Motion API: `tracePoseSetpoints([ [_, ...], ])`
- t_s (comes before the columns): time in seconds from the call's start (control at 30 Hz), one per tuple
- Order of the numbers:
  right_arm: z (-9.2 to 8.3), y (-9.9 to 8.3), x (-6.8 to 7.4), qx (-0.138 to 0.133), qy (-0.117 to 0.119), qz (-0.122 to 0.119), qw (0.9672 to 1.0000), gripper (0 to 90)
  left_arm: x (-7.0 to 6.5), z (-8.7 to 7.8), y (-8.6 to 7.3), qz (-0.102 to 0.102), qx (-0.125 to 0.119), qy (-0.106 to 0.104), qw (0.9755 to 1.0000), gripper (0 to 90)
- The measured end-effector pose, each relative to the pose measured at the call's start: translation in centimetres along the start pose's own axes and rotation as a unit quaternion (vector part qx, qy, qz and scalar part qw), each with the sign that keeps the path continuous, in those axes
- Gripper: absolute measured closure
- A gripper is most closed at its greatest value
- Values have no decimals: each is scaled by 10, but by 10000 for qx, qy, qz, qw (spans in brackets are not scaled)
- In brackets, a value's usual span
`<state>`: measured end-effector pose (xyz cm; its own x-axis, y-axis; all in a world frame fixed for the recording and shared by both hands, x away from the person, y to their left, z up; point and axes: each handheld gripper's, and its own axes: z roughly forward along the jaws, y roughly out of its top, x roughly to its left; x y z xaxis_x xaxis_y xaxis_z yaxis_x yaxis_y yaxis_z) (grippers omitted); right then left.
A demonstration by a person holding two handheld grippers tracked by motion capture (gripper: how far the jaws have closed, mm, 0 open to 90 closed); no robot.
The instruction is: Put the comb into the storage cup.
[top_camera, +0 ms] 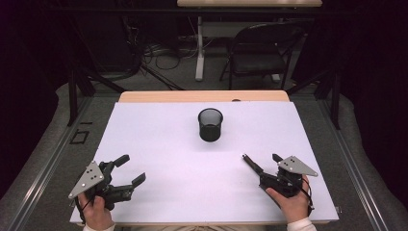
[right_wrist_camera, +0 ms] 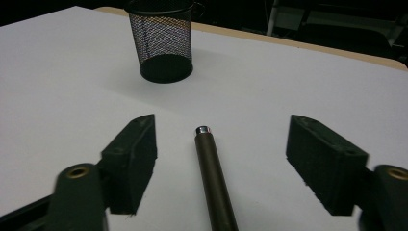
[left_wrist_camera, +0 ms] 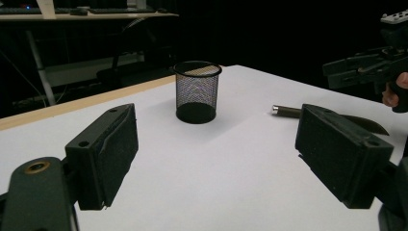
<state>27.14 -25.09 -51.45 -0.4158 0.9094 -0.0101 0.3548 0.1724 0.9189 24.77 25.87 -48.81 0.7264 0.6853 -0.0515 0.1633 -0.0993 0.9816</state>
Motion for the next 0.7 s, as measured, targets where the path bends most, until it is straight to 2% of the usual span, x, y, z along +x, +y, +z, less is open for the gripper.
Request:
tracePoseSetpoints([
  [0.03,2,0,0,56,-37,0,10000,326,0,0,0,-7,-3,0,10000,154],
  [0.1,3,0,-1,128,-37,17,9999,343,0,0,0,-8,-11,-7,10000,154],
  [0.2,8,-1,-1,337,-66,79,9994,425,0,1,0,-10,-13,-15,10000,153],
  [0.37,13,-1,-4,503,-126,137,9986,533,0,2,-1,-21,16,-38,10000,154],
  [0.57,19,3,-4,659,-181,139,9976,591,0,4,-1,-28,29,-47,10000,153],
  [0.63,21,3,-4,637,-188,124,9977,601,0,4,-1,-32,36,-40,10000,154],
  [0.7,27,6,-6,768,-245,120,9967,665,0,4,-1,-27,43,-43,10000,153],
])
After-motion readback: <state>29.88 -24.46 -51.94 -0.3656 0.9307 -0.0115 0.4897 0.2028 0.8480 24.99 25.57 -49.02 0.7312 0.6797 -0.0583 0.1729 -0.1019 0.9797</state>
